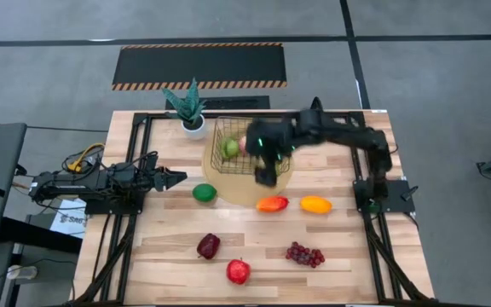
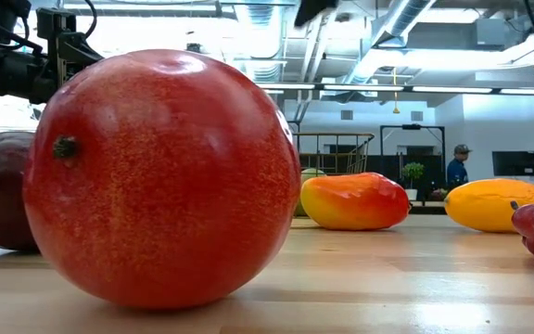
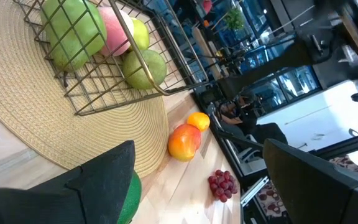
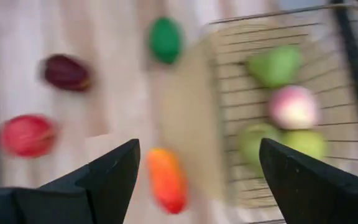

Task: Build produce basket
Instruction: Put the dark red apple into the wire basket

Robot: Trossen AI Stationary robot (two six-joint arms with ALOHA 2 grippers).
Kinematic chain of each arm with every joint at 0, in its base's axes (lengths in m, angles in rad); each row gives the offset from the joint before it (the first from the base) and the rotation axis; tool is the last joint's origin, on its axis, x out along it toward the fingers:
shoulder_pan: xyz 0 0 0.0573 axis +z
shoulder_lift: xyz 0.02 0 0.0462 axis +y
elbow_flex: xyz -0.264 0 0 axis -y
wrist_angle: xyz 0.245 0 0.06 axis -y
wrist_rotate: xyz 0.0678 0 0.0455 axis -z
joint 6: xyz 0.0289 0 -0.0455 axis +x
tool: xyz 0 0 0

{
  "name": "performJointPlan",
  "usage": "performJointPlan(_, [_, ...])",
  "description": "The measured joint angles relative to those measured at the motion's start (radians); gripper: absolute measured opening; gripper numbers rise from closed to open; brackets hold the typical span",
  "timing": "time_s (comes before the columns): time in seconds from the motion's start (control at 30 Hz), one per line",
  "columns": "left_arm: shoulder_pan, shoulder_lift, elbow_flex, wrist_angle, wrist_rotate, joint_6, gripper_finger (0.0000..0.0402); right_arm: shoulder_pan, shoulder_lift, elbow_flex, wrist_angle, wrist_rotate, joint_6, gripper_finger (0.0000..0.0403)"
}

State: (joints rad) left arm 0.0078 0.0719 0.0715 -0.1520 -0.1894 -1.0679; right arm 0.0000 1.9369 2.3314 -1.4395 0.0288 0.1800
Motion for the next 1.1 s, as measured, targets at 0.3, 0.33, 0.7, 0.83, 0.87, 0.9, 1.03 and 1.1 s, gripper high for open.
performJointPlan(0.3, [0.0,0.0,0.0,0.0,0.009,-0.023,0.0341,0.288,0.057,-0.003,0.267,0.112,0.037,0.0345])
performJointPlan(0.33, [0.0,0.0,0.0,-0.001,0.012,-0.031,0.0341,0.301,0.079,-0.003,0.3,0.116,0.017,0.0345])
performJointPlan(0.7, [0.0,0.035,0.002,-0.005,0.047,-0.037,0.0341,0.293,0.284,-0.002,0.706,0.003,-0.255,0.0338])
performJointPlan(0.83, [0.0,0.063,0.003,-0.005,0.066,-0.04,0.0341,0.277,0.365,-0.001,0.723,-0.026,-0.341,0.0338])
performJointPlan(0.87, [-0.001,0.079,0.004,0.005,0.063,-0.044,0.0341,0.276,0.384,0.0,0.735,-0.042,-0.352,0.0337])
performJointPlan(0.9, [0.0,0.082,0.003,-0.008,0.066,-0.051,0.0341,0.276,0.4,-0.001,0.741,-0.046,-0.363,0.0337])
performJointPlan(1.03, [0.0,0.082,0.002,-0.004,0.053,-0.051,0.0341,0.27,0.463,-0.002,0.74,-0.08,-0.396,0.0333])
performJointPlan(1.1, [0.0,0.084,0.002,0.002,0.049,-0.033,0.0341,0.27,0.483,-0.002,0.753,-0.102,-0.407,0.0333])
